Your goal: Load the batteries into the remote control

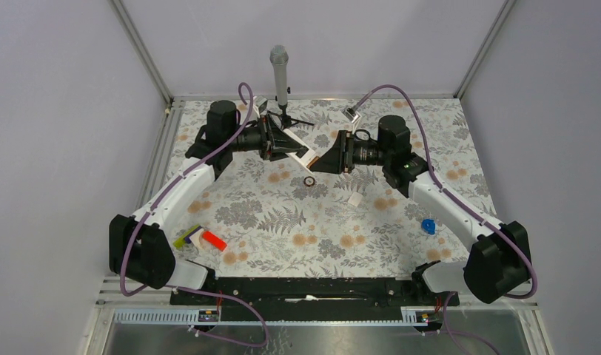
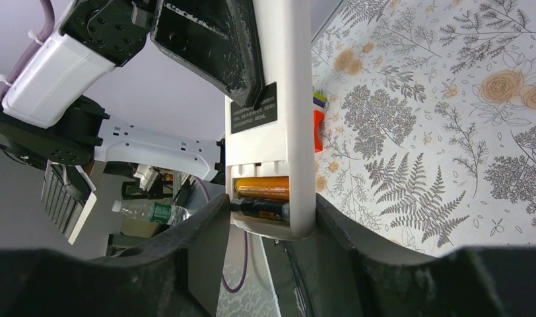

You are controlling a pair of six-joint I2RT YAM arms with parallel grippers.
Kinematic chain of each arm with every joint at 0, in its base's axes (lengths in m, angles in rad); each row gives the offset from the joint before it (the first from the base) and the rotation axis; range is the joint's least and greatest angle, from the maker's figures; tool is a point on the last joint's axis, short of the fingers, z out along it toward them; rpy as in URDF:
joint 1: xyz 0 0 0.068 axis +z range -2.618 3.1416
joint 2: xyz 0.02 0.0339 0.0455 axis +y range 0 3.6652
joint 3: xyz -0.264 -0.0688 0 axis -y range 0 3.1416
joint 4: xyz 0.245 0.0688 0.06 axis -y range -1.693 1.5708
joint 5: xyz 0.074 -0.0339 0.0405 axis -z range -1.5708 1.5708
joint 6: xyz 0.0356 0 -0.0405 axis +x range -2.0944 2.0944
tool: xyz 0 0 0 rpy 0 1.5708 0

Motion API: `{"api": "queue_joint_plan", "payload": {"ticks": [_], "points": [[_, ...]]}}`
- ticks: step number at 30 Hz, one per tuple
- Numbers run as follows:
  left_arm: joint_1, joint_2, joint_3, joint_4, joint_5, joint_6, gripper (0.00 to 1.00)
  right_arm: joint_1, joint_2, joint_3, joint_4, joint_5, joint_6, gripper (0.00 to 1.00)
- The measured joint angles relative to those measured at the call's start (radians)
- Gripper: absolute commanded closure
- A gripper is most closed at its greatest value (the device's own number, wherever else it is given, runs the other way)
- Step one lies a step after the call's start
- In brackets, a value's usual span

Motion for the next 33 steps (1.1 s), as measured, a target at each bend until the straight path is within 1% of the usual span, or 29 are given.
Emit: {"api": "queue_joint_plan", "payload": {"ticks": [3, 5, 7, 8, 12, 15, 17, 20, 27, 31, 33], "points": [[0.001, -0.001, 0.000, 0.003, 0.002, -0.001, 1.00, 0.000, 0.002, 0.000, 0.009, -0.005, 0.003, 0.60], [0.002, -0.004, 0.000, 0.010, 0.005, 0.008, 1.00, -0.001, 0.004, -0.004, 0.014, -0.008, 0.015, 0.62], [0.002, -0.005, 0.000, 0.018, 0.006, 0.020, 1.00, -0.003, 0.005, -0.006, 0.019, -0.012, 0.029, 0.61], [0.002, -0.006, 0.000, 0.020, 0.006, 0.022, 1.00, -0.004, 0.006, -0.006, 0.023, -0.013, 0.033, 0.57], [0.004, -0.006, 0.000, 0.020, 0.003, 0.025, 1.00, -0.005, 0.008, -0.006, 0.031, -0.012, 0.040, 0.33], [0.009, -0.010, 0.000, 0.020, 0.001, 0.029, 1.00, -0.005, 0.008, -0.006, 0.029, -0.005, 0.043, 0.18], [0.014, -0.018, 0.000, 0.018, 0.000, 0.041, 1.00, -0.005, 0.008, -0.006, 0.030, 0.000, 0.047, 0.12], [0.023, -0.034, -0.002, 0.017, -0.007, 0.071, 1.00, -0.005, 0.007, -0.011, 0.046, 0.014, 0.053, 0.09], [0.030, -0.072, -0.007, 0.020, -0.029, 0.136, 1.00, -0.005, -0.008, -0.018, 0.050, 0.069, 0.061, 0.09], [0.035, -0.095, -0.016, 0.021, -0.050, 0.186, 1.00, -0.010, -0.023, -0.017, -0.016, 0.184, 0.039, 0.08], [0.044, -0.111, -0.029, 0.015, -0.076, 0.230, 1.00, -0.021, -0.034, -0.012, -0.085, 0.283, 0.008, 0.07]]}}
